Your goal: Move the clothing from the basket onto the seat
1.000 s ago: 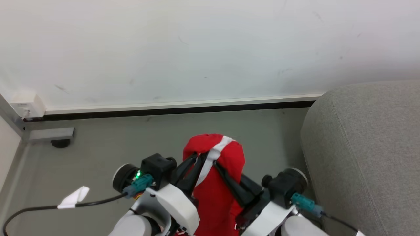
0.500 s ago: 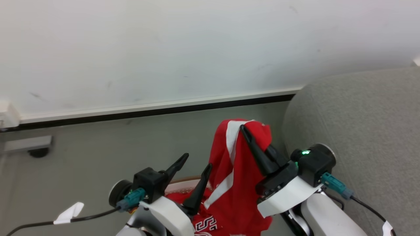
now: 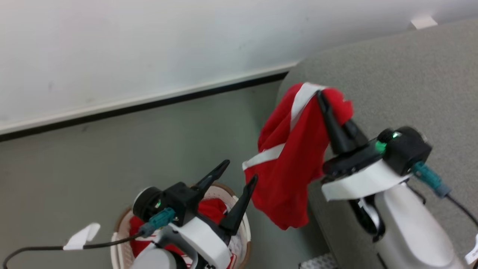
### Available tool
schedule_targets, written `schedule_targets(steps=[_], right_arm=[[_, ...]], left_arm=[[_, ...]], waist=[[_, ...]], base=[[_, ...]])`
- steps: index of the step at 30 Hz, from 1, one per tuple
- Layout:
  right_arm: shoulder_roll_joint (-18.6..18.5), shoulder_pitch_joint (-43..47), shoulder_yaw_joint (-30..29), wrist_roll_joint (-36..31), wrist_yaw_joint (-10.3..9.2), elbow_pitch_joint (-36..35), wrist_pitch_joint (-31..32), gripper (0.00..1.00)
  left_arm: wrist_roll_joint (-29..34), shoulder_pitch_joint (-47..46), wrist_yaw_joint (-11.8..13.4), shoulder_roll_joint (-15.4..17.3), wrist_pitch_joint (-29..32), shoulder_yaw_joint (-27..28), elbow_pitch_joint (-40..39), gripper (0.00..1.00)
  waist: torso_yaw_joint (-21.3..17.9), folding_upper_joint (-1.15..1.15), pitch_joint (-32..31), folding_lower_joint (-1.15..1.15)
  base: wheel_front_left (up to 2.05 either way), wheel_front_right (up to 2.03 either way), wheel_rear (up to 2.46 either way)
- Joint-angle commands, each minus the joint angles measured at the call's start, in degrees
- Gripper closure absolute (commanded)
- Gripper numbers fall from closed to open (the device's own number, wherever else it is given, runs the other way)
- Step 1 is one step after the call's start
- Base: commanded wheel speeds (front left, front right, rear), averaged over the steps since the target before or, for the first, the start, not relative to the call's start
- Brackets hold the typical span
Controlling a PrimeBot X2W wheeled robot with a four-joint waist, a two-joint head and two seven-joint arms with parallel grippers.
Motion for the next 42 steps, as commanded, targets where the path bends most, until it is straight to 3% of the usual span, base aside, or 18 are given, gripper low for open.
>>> schedule_targets(steps=[1, 10, 23, 28, 35, 36, 37, 38, 42], right_arm=[[-0.6, -2.2, -1.8, -0.9, -0.13, -0.2, -0.1, 1.00], [-3.0, -16.9, -13.8, -2.1, -0.13, 3.2, 2.8, 1.00], [-15.3, -40.7, -38.0, -10.4, -0.12, 15.6, 8.9, 1.00], [-18.7, -41.8, -46.2, -16.1, -0.12, 20.6, 8.3, 1.00], [-16.3, -32.8, -55.5, -20.0, -0.12, 29.9, 4.5, 1.00], [-15.5, -31.3, -56.5, -20.2, -0.13, 31.2, 4.0, 0.96], [-14.6, -30.0, -57.1, -20.2, -0.12, 32.2, 3.5, 0.74], [-13.9, -28.4, -57.5, -20.6, -0.12, 33.1, 2.9, 0.00], [-11.5, -25.7, -59.1, -19.9, -0.12, 34.6, 1.1, 0.00]], left_arm=[[1.2, -1.2, -0.4, 0.6, 0.4, -0.2, -0.5, 0.00], [2.9, -6.2, -2.6, 2.4, 2.7, -1.6, -3.4, 0.00], [3.1, -11.4, -3.8, 4.0, 3.4, -1.0, -5.4, 0.00], [2.7, -12.3, -4.0, 4.2, 2.7, -0.7, -5.0, 0.00], [1.1, -11.5, -3.7, 4.1, 0.7, 0.4, -4.1, 0.00], [1.0, -11.4, -3.7, 4.4, 0.6, 0.6, -4.0, 0.00], [0.9, -11.2, -3.6, 4.5, 0.4, 0.8, -3.8, 0.00], [0.7, -11.0, -3.4, 4.7, 0.3, 1.0, -3.6, 0.00], [0.1, -10.1, -2.9, 5.0, -0.5, 1.6, -3.0, 0.00]], waist=[[-2.6, 0.00, 3.9, 0.00], [-2.3, 0.00, 14.2, 0.00], [3.9, 0.00, 25.4, 0.00], [6.0, 0.00, 27.3, 0.00], [6.9, 0.00, 27.4, 0.00], [6.9, 0.00, 27.3, 0.00], [6.7, 0.00, 27.2, 0.00], [6.5, 0.00, 27.0, 0.00], [5.8, 0.00, 25.7, 0.00]], base=[[0.00, 0.00, 0.00], [0.00, 0.00, 0.00], [0.00, 0.00, 0.00], [0.00, 0.00, 0.00], [0.00, 0.00, 0.00], [0.00, 0.00, 0.00], [0.00, 0.00, 0.00], [0.00, 0.00, 0.00], [0.00, 0.00, 0.00]])
